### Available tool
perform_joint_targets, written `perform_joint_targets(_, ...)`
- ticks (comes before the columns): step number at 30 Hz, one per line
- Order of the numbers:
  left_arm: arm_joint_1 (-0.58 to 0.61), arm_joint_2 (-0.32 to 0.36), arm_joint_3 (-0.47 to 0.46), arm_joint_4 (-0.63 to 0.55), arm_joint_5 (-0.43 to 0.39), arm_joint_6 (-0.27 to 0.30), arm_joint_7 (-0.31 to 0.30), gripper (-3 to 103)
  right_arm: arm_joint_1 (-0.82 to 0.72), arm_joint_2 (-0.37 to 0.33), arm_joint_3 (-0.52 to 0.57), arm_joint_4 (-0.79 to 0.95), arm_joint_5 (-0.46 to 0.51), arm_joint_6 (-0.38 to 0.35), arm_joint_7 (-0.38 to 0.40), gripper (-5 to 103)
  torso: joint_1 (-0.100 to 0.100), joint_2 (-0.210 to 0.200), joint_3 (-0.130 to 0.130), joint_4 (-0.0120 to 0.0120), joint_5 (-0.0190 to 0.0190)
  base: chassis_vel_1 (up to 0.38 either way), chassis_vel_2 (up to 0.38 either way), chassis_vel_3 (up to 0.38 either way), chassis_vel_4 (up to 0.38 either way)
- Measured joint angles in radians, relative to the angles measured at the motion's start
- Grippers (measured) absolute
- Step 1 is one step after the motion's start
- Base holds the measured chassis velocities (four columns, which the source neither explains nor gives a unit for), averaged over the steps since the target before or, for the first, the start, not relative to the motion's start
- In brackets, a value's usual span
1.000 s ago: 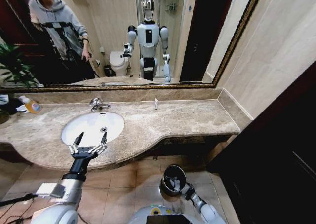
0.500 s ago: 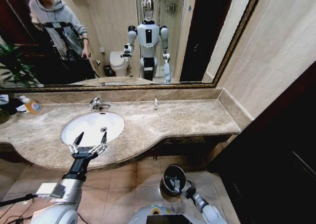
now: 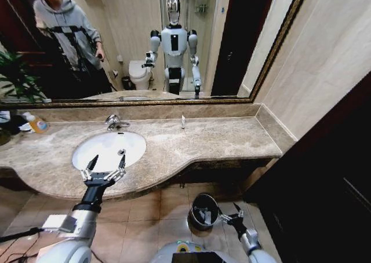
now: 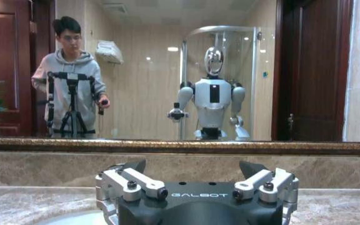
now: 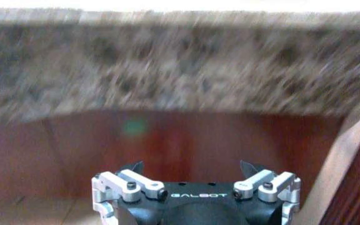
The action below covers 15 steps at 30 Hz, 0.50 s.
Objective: Pick up the trash from the sink and place it in the trash bin.
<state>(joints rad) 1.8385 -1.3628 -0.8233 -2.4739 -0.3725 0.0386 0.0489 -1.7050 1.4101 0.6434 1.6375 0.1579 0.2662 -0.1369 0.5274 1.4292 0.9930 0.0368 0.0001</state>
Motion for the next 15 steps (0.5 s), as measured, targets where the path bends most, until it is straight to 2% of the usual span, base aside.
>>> perform_joint_targets(4, 0.000, 0.000, 0.000, 0.000, 0.000, 0.000, 0.000, 100, -0.023, 0.015, 0.039, 0.090, 0.020, 0.004, 0.031, 100, 0.000, 0.000, 0.000, 0.0001, -0.0001, 0.000, 0.000, 0.000, 0.000)
perform_joint_targets(6, 0.000, 0.000, 0.000, 0.000, 0.000, 0.000, 0.000, 100, -0.045, 0.040, 0.076, 0.196, 0.056, -0.025, 0.037, 100, 0.000, 0.000, 0.000, 0.0000, 0.0001, 0.000, 0.000, 0.000, 0.000)
perform_joint_targets(7, 0.000, 0.000, 0.000, 0.000, 0.000, 0.000, 0.000, 100, -0.045, 0.040, 0.076, 0.196, 0.056, -0.025, 0.037, 100, 0.000, 0.000, 0.000, 0.0000, 0.0001, 0.000, 0.000, 0.000, 0.000)
perform_joint_targets(9, 0.000, 0.000, 0.000, 0.000, 0.000, 0.000, 0.000, 100, -0.066, 0.058, 0.100, 0.330, 0.080, -0.049, 0.056, 100, 0.000, 0.000, 0.000, 0.0001, -0.0004, 0.000, 0.000, 0.000, 0.000)
perform_joint_targets(15, 0.000, 0.000, 0.000, 0.000, 0.000, 0.000, 0.000, 100, -0.038, 0.061, 0.104, 0.508, 0.093, -0.088, 0.066, 100, 0.000, 0.000, 0.000, 0.0000, -0.0004, 0.000, 0.000, 0.000, 0.000)
